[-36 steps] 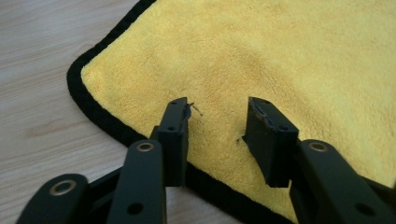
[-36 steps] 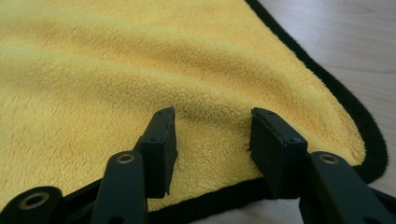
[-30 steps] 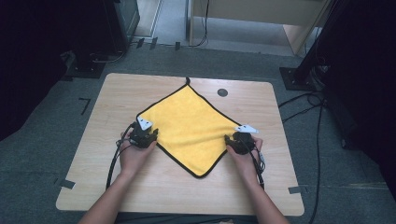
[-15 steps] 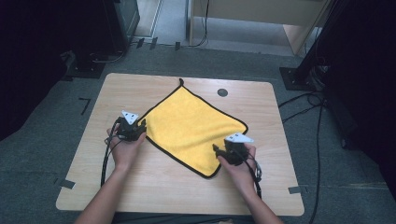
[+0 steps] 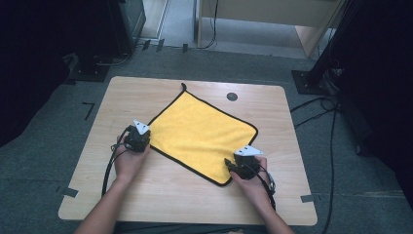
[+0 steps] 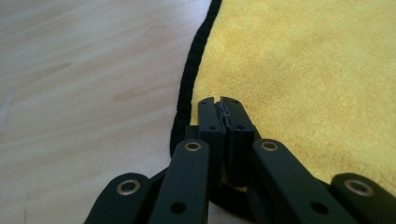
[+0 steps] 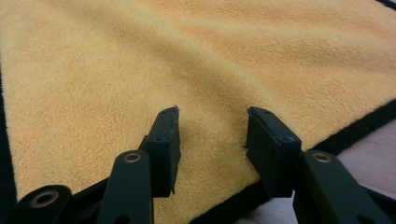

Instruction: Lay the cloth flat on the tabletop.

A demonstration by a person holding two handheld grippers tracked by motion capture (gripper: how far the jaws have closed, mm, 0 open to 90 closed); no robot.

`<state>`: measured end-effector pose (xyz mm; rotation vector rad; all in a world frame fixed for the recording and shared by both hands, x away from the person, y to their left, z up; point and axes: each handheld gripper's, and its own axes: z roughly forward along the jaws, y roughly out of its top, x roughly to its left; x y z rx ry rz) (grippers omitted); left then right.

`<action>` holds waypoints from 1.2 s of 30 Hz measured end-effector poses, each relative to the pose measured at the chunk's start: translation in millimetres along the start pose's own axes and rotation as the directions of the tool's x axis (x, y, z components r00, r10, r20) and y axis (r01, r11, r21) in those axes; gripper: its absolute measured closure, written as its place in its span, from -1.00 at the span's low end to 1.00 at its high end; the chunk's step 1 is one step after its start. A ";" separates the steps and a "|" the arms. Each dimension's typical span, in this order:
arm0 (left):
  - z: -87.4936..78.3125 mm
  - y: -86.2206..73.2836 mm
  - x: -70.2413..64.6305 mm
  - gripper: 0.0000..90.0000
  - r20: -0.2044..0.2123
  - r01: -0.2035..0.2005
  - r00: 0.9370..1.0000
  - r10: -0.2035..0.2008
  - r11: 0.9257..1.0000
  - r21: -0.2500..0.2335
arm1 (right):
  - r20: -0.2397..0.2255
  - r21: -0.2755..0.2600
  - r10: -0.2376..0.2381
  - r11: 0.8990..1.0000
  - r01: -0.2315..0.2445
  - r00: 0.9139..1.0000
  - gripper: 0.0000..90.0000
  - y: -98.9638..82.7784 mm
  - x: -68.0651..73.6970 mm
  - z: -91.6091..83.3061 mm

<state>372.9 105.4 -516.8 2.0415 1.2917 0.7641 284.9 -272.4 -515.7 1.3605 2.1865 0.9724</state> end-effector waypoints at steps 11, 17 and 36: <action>-49.2 -31.5 -34.2 0.95 0.184 0.009 0.983 -0.013 1.000 0.021 | 0.137 -0.002 0.069 0.998 -0.069 0.988 0.11 5.5 -48.7 2.5; -50.3 -20.6 -30.8 0.58 0.268 0.054 0.962 -0.044 0.998 -0.032 | 0.131 -0.051 0.157 0.987 -0.152 0.979 0.06 9.2 -60.3 -3.8; -48.0 -35.4 -31.4 0.77 0.147 0.017 0.989 -0.016 1.000 -0.005 | 0.233 -0.037 0.200 0.980 -0.197 0.952 0.52 78.8 -99.9 77.9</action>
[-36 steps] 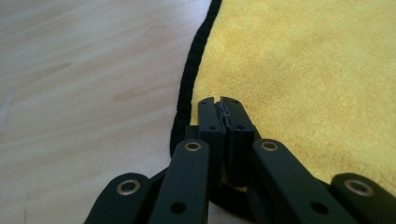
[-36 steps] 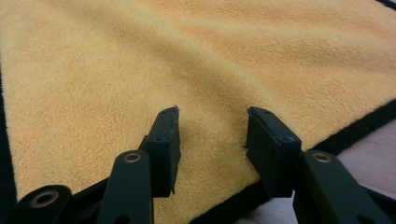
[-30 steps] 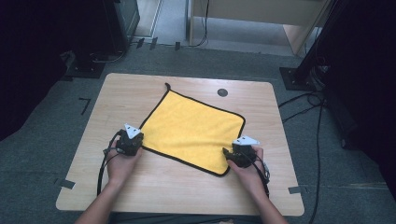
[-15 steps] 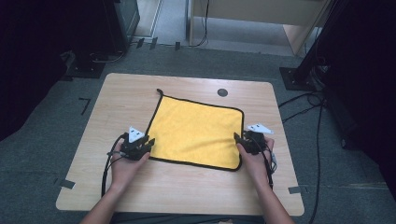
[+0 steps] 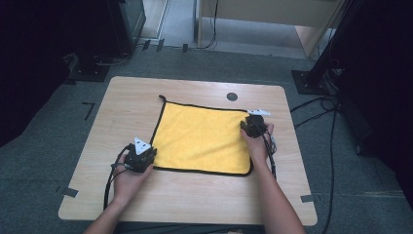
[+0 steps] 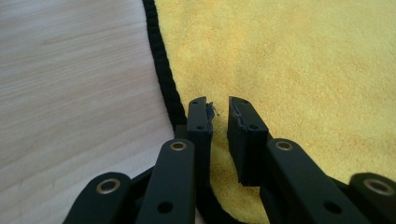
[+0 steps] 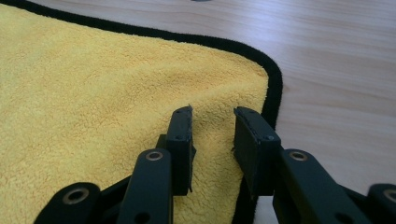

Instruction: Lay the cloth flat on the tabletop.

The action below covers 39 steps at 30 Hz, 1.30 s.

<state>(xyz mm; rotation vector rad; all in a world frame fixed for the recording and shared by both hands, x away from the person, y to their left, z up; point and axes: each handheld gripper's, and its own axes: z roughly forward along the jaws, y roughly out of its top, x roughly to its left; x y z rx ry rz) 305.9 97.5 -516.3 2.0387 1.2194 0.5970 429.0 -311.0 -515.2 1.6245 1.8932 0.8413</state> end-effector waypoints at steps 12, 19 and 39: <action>-7.9 -7.0 1.0 0.40 0.028 0.028 0.999 -0.028 1.000 -0.005 | -0.085 -0.038 -0.023 0.999 0.020 0.996 0.22 -5.6 10.2 -29.4; -5.3 -4.7 -0.2 0.33 0.014 0.007 1.000 -0.007 1.000 -0.002 | -0.119 -0.016 -0.109 0.994 0.108 0.987 0.14 -76.2 18.7 -99.2; -13.0 -11.8 9.2 -0.01 0.004 0.061 0.998 -0.061 0.998 0.018 | -0.135 -0.031 0.004 0.999 -0.009 0.991 -0.13 -108.0 9.1 -118.4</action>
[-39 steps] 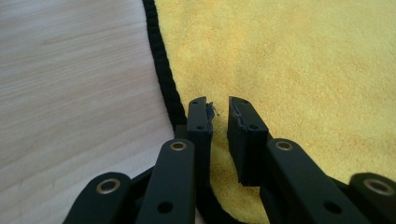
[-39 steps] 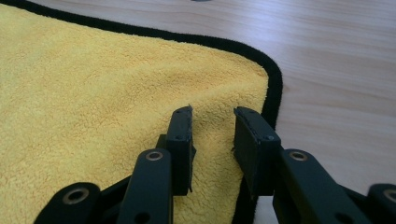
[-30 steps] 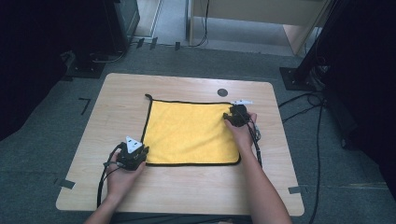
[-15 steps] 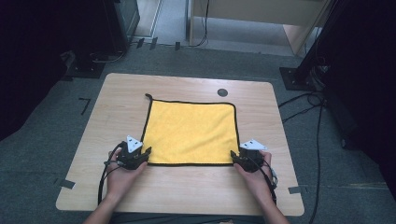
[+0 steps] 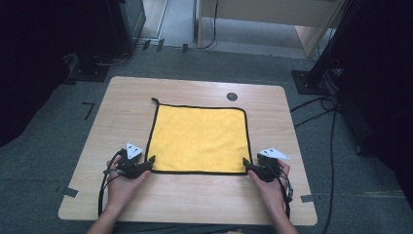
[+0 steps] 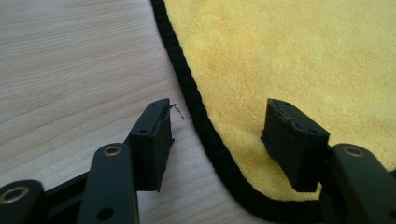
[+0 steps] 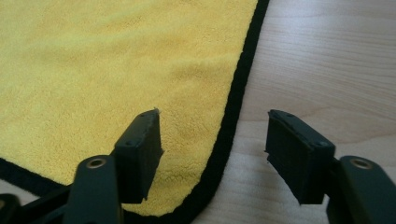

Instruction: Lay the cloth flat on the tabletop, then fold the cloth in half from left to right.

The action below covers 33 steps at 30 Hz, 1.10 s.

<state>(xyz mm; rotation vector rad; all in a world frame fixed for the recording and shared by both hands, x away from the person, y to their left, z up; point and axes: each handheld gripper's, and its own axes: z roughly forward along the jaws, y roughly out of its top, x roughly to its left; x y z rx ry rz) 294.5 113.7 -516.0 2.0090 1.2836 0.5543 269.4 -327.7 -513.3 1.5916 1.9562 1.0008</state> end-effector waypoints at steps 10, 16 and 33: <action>-0.1 -0.3 -0.2 0.04 0.003 -0.001 1.000 0.001 1.000 -0.001 | 0.010 0.023 -0.014 1.000 0.014 1.000 0.06 -4.5 1.0 -5.1; 0.7 0.1 -0.4 0.03 0.005 0.001 1.000 -0.001 1.000 -0.004 | 0.006 0.013 -0.024 1.000 0.024 1.000 0.05 -8.7 4.0 -15.1; -7.3 -7.4 -3.0 0.90 0.095 -0.023 0.995 0.025 1.000 -0.014 | -0.035 0.050 -0.050 0.997 0.051 0.998 0.88 -18.0 6.2 -15.8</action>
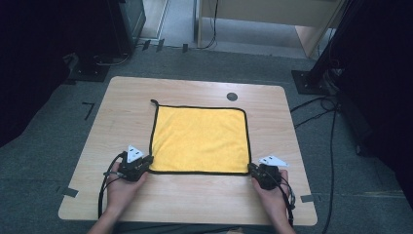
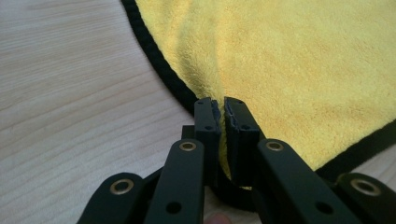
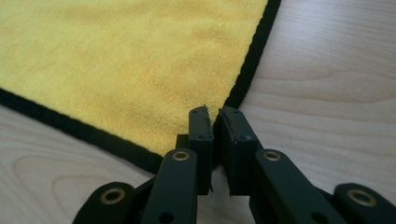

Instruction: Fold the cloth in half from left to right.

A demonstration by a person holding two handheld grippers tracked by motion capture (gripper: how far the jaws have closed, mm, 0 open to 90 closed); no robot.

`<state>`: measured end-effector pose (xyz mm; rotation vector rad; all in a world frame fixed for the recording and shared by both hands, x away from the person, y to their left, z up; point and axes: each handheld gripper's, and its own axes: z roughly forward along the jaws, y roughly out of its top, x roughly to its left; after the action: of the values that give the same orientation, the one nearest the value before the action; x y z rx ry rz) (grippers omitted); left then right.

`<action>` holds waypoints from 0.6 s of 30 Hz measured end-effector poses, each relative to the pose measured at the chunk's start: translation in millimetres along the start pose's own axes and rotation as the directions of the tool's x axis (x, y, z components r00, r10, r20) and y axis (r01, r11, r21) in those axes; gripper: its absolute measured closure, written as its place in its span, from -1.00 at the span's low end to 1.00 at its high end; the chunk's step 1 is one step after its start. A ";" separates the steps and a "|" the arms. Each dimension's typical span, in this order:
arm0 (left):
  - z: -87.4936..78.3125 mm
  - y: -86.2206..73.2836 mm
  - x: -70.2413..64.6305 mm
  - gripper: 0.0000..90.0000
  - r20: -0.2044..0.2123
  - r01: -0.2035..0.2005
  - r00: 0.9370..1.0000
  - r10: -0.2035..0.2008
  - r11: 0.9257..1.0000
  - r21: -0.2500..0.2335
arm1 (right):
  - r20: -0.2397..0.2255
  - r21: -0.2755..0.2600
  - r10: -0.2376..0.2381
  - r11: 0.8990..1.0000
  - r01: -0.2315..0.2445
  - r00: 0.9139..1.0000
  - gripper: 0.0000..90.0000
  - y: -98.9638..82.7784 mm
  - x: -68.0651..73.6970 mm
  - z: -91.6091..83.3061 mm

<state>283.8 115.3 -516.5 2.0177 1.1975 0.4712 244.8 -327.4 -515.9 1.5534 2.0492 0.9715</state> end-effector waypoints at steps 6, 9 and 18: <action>-9.9 -9.2 -2.9 0.91 0.020 -0.008 1.000 0.007 1.000 0.001 | -0.032 0.022 -0.008 1.000 0.009 0.999 0.91 -12.3 2.5 -15.0; -16.0 -14.0 -1.9 0.90 0.048 0.015 0.999 -0.015 1.000 0.008 | -0.032 0.041 -0.026 0.999 0.027 0.999 0.92 -17.1 7.5 -21.8; -23.2 -19.6 -6.5 0.55 0.034 0.010 0.999 -0.010 1.000 0.009 | 0.028 -0.029 -0.032 0.999 0.033 0.999 0.48 -11.0 15.7 -38.5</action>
<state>254.3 124.9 -515.3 2.0183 1.1906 0.4257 206.7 -325.4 -495.9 1.5062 2.0263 0.9587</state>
